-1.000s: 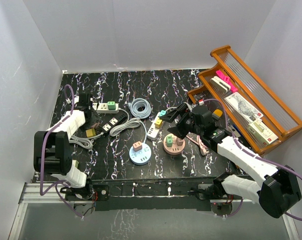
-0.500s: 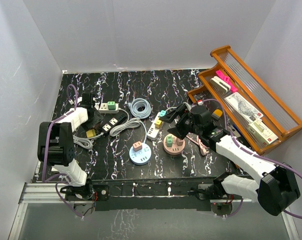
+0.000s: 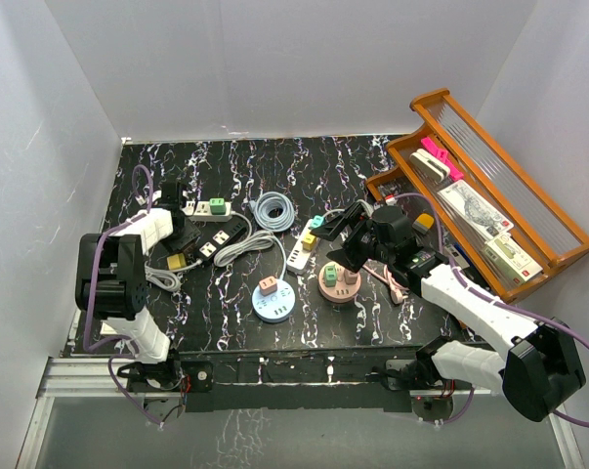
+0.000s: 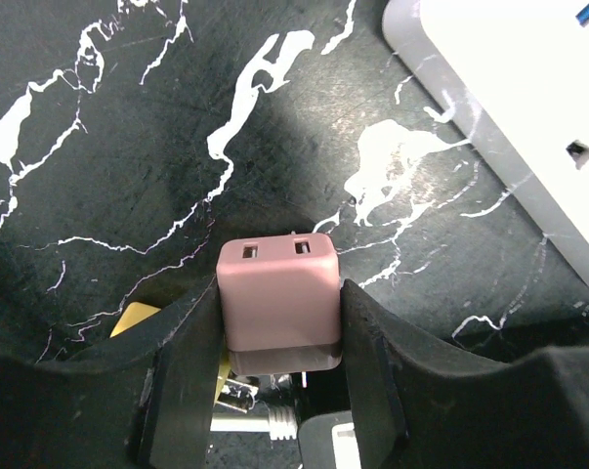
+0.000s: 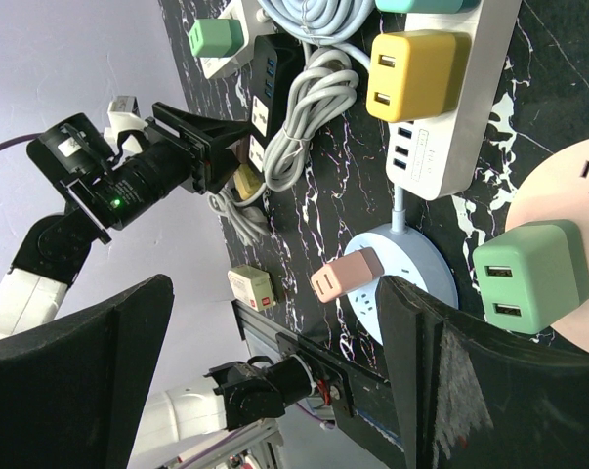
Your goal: Insert the plug
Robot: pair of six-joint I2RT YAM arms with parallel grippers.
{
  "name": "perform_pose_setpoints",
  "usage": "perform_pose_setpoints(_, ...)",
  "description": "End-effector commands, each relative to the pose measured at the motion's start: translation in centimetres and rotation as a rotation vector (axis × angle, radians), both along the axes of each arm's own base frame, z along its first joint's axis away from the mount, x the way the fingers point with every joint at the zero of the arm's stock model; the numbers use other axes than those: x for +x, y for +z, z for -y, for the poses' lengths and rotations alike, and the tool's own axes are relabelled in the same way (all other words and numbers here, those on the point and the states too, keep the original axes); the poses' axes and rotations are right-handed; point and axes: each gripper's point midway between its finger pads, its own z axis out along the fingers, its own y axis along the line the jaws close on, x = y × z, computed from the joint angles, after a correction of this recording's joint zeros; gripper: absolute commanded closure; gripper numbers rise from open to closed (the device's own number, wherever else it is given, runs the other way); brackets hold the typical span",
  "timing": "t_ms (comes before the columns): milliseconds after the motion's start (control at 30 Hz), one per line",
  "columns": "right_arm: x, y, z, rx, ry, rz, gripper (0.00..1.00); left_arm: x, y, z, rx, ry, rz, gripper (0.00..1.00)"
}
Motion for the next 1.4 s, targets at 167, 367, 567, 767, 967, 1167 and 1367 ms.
perform_pose_setpoints(167, 1.1, 3.8, -1.0, 0.034, 0.048, 0.155, 0.16, 2.0, 10.5, 1.0, -0.015, -0.147, 0.280, 0.62)
perform_pose_setpoints(367, 1.8, 4.7, -2.8, -0.017, 0.198, 0.298, 0.16, 1.7, 16.5, 7.4, -0.229, -0.472, 0.521, 0.62)
perform_pose_setpoints(567, 2.6, 6.0, -6.2, -0.140, 0.297, 0.451, 0.16, 0.6, 19.5, 11.2, -0.414, -0.482, 0.570, 0.63)
perform_pose_setpoints(767, 3.0, 7.2, -10.1, -0.191, 0.266, 0.544, 0.16, -1.2, 21.9, 17.0, -0.596, -0.523, 0.596, 0.63)
perform_pose_setpoints(967, 4.0, 8.0, -9.9, -0.262, 0.186, 0.593, 0.16, -3.7, 24.8, 24.8, -0.824, -0.726, 0.607, 0.61)
perform_pose_setpoints(1167, 4.6, 11.0, -7.0, -0.313, 0.067, 0.701, 0.16, -3.6, 24.4, 26.5, -0.881, -0.599, 0.543, 0.63)
perform_pose_setpoints(1367, 4.8, 11.5, -6.6, -0.304, 0.032, 0.716, 0.17, -3.4, 25.4, 27.1, -0.906, -0.511, 0.555, 0.63)
